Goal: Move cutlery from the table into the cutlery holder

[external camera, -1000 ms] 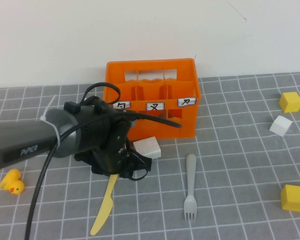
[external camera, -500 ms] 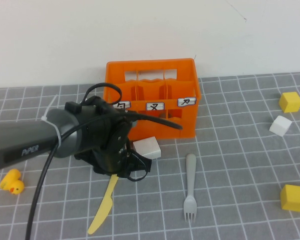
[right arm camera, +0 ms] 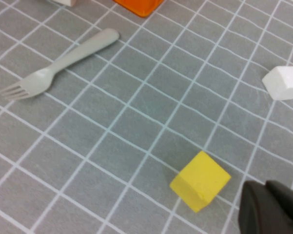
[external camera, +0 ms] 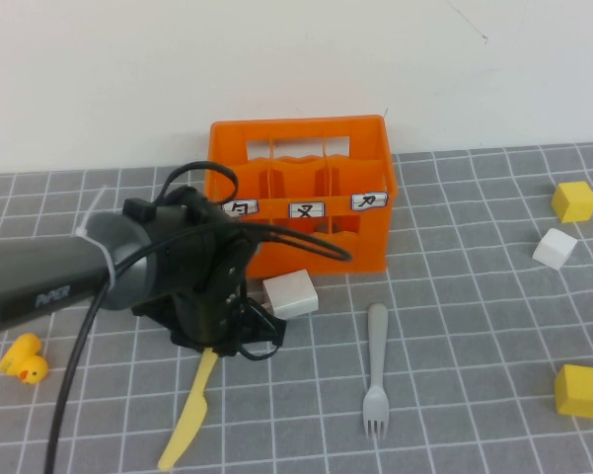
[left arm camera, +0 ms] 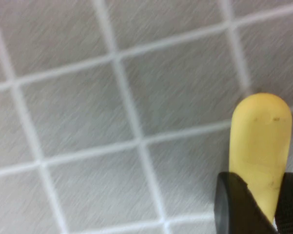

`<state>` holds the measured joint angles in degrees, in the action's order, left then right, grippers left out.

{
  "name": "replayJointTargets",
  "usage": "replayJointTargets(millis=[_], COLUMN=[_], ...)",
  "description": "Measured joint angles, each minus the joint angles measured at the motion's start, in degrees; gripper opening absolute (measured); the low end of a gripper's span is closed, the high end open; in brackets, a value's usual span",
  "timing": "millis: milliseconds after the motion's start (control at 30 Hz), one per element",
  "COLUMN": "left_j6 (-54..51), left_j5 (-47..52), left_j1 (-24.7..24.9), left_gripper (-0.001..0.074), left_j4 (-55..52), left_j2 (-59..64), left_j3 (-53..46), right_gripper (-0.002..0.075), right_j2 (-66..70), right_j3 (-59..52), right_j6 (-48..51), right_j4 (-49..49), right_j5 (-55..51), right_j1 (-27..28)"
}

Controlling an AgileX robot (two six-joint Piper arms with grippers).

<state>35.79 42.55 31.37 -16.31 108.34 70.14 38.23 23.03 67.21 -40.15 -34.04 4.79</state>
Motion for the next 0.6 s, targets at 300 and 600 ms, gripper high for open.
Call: replayJointTargets(millis=[300,600], left_j6=[0.0,0.0], left_j5=[2.94,4.01], left_j1=[0.0,-1.17], left_gripper=[0.0008,0.0001], left_j4=[-1.9,-1.48], left_j2=[-7.47,-8.4], left_j3=[-0.11,-0.11], right_gripper=[-0.0003,-0.0003], right_j2=[0.0,0.0], right_j3=[0.0,0.0], right_j6=[0.0,0.0], right_j4=[-0.84,-0.84], right_j5=[-0.23,-0.35], right_j1=[0.0,0.0])
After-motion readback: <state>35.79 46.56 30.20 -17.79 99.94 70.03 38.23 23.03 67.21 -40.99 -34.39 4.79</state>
